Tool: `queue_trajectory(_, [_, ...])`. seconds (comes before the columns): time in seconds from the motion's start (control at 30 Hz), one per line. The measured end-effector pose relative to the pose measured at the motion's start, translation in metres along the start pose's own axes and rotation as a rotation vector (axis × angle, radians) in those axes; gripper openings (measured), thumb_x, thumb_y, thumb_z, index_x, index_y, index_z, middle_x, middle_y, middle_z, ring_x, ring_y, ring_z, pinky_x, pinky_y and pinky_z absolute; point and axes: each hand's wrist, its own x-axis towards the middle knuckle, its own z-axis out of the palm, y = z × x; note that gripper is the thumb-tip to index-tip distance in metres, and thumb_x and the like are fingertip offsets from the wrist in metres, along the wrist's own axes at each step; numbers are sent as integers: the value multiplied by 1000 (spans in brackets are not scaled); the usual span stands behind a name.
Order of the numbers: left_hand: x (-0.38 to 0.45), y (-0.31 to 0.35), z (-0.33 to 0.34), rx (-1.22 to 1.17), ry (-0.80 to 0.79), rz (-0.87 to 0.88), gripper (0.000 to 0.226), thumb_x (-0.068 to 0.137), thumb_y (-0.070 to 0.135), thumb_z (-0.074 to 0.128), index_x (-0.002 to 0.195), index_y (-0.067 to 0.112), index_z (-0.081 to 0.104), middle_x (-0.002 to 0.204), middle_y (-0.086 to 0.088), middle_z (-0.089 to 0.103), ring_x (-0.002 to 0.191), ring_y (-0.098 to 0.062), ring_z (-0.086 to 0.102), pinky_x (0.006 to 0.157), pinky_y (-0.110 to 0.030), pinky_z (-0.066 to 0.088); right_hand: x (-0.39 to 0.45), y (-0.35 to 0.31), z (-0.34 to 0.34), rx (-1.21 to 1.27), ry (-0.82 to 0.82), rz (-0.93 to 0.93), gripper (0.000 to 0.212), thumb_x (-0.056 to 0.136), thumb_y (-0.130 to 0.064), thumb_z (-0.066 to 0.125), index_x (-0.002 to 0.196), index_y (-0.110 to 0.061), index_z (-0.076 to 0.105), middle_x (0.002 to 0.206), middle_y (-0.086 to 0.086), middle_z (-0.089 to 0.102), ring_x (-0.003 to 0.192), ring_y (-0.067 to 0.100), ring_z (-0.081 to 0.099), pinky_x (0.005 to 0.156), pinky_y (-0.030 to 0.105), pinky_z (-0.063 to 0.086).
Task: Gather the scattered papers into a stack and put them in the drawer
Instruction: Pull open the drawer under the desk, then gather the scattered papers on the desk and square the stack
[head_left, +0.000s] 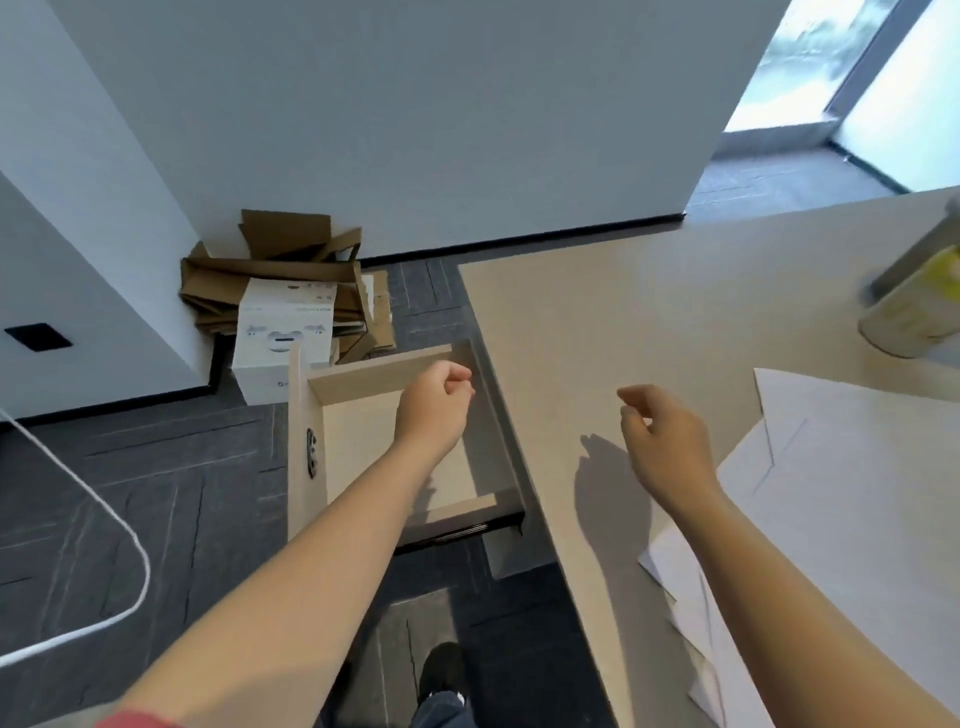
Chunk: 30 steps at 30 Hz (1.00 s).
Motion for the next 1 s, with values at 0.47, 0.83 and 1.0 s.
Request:
queue_trajectory(0.47, [-73, 96, 175, 359, -589, 184, 40, 92, 21, 43, 129, 7, 46, 133, -10, 53, 109, -27, 56, 86, -30, 44, -109, 139, -130, 112, 417, 462, 34, 92, -10, 40, 122, -5, 55, 131, 12, 55, 118, 23, 51, 87, 21, 32])
queue_trajectory(0.83, [-116, 82, 244, 741, -814, 474, 42, 88, 22, 53, 126, 8, 46, 134, -10, 39, 126, -28, 37, 94, -34, 39, -169, 207, -86, -148, -11, 950, 65, 93, -38, 36, 148, -18, 6, 159, 9, -6, 146, 30, -5, 117, 43, 7])
queue_trajectory(1.0, [-126, 86, 258, 809, -940, 393, 26, 83, 16, 57, 101, 7, 41, 104, -9, 46, 93, -29, 50, 71, -31, 38, -166, 199, -87, -151, 120, 952, 28, 90, -26, 38, 112, -12, 49, 137, 10, 41, 124, 32, 34, 95, 38, 38])
